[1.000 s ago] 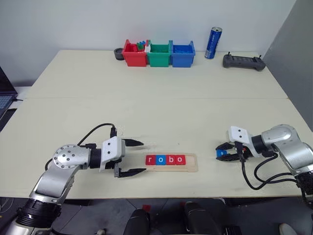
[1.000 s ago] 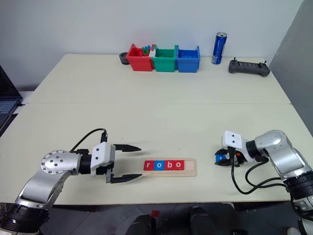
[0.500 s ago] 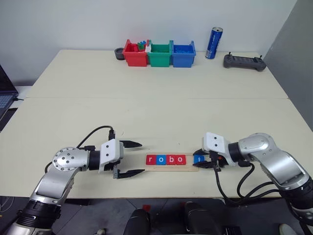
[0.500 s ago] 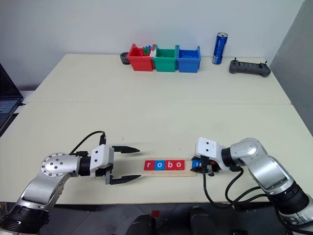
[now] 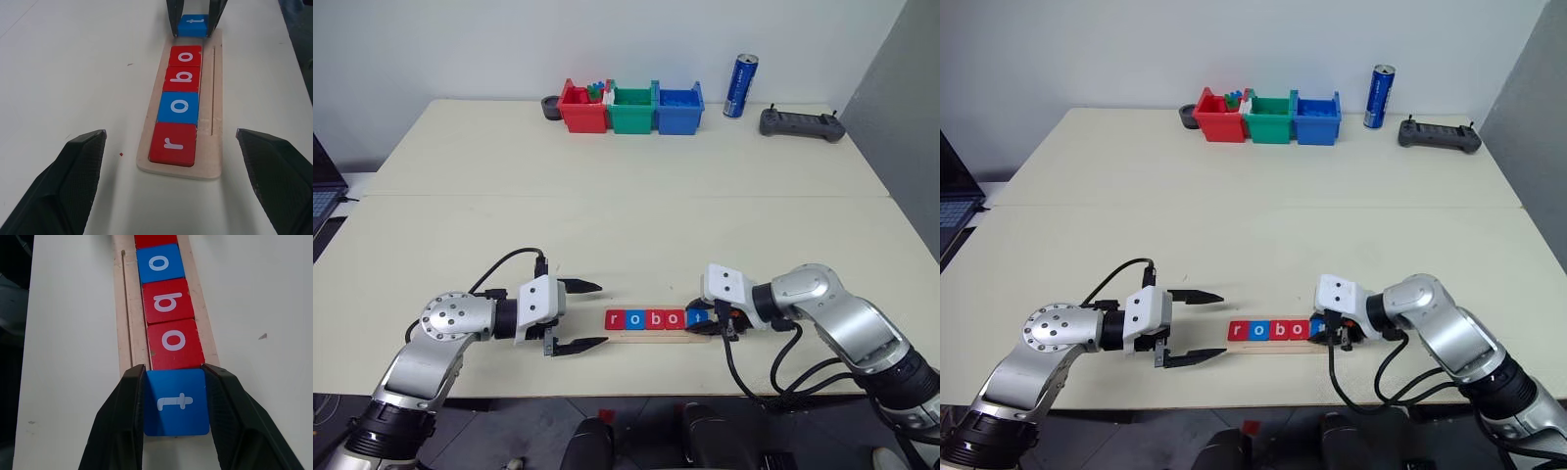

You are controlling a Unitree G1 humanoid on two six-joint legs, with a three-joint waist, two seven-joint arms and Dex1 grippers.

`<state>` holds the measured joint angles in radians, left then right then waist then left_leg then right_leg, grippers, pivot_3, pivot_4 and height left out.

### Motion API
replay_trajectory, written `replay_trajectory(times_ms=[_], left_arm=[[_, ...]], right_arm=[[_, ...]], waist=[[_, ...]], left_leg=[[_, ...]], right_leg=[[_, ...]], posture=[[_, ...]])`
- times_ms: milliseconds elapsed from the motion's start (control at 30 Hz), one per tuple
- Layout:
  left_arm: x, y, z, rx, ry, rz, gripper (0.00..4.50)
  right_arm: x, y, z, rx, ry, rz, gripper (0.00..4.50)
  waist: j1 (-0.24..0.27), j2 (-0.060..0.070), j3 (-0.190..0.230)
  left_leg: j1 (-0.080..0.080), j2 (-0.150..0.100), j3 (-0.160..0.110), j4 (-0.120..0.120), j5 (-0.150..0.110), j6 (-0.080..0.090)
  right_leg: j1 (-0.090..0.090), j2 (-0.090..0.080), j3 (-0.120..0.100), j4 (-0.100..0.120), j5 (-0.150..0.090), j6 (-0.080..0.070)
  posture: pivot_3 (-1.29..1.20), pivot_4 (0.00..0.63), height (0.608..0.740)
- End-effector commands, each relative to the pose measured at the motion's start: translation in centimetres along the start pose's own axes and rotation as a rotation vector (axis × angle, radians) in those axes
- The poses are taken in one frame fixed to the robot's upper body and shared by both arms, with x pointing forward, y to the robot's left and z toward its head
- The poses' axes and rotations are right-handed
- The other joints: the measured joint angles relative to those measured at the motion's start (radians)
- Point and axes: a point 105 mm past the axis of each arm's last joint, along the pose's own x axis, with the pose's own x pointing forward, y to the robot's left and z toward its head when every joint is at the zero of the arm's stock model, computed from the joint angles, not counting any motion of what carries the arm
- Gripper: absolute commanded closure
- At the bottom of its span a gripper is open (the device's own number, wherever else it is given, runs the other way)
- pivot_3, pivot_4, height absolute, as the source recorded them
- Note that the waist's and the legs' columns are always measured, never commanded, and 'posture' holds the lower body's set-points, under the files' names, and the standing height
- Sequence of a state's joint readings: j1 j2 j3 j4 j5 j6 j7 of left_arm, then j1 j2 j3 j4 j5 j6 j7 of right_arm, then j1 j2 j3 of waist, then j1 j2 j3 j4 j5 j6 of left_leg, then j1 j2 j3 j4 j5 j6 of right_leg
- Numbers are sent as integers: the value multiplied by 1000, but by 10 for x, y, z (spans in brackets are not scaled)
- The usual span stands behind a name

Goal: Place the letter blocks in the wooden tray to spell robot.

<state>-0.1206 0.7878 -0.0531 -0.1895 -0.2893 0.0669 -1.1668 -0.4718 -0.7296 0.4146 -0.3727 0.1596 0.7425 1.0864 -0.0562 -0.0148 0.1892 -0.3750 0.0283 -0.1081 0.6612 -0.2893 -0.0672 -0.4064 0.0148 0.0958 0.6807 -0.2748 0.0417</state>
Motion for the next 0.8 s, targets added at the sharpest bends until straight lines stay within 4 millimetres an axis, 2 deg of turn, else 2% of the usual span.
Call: replay_trajectory(times_ms=[33,100,333,400,467,533,633,733,800], left_arm=[[-2,2,9,34,-14,12,0],[-2,2,9,33,-13,12,0],[-2,4,3,28,-11,15,0],[-2,4,3,28,-11,15,0],[-2,4,3,29,-12,16,0],[-3,4,3,29,-12,18,0],[-5,4,2,28,-7,20,0],[-6,4,0,26,-3,22,0],[-7,4,-2,25,1,22,0]], right_arm=[[-3,-3,9,-32,-17,-6,3105],[-2,-4,10,-33,-16,-6,3105],[-2,-7,18,-18,-41,-20,716],[-8,-12,28,-13,-77,-49,18],[-17,-15,37,-8,-111,-76,18],[-24,-15,38,-10,-111,-99,18],[-33,-7,22,-39,-52,-114,662],[-33,2,7,-58,-2,-110,1733],[-31,3,5,-72,3,-120,2471]], waist=[[0,0,0],[0,0,0],[0,0,0],[0,0,0],[0,0,0],[0,0,0],[4,0,0],[10,0,0],[8,0,0]], left_leg=[[0,0,0,0,0,0],[0,0,0,0,0,0],[0,0,0,0,0,0],[0,0,0,0,0,0],[0,0,0,0,0,0],[0,0,0,0,0,0],[-1,0,0,0,0,0],[-2,-1,-1,0,0,0],[-2,-1,-1,0,0,0]], right_leg=[[0,0,0,0,0,0],[0,0,0,0,0,0],[0,0,0,0,0,0],[0,0,0,0,0,0],[0,0,0,0,0,0],[0,0,0,0,0,0],[0,0,-1,0,0,0],[0,-1,-2,-1,0,0],[-1,-1,-1,-1,0,0]], posture=[[0,150,740],[0,150,740],[0,150,740],[0,150,740],[0,150,740],[0,150,740],[0,150,740],[0,150,740],[0,150,740]])
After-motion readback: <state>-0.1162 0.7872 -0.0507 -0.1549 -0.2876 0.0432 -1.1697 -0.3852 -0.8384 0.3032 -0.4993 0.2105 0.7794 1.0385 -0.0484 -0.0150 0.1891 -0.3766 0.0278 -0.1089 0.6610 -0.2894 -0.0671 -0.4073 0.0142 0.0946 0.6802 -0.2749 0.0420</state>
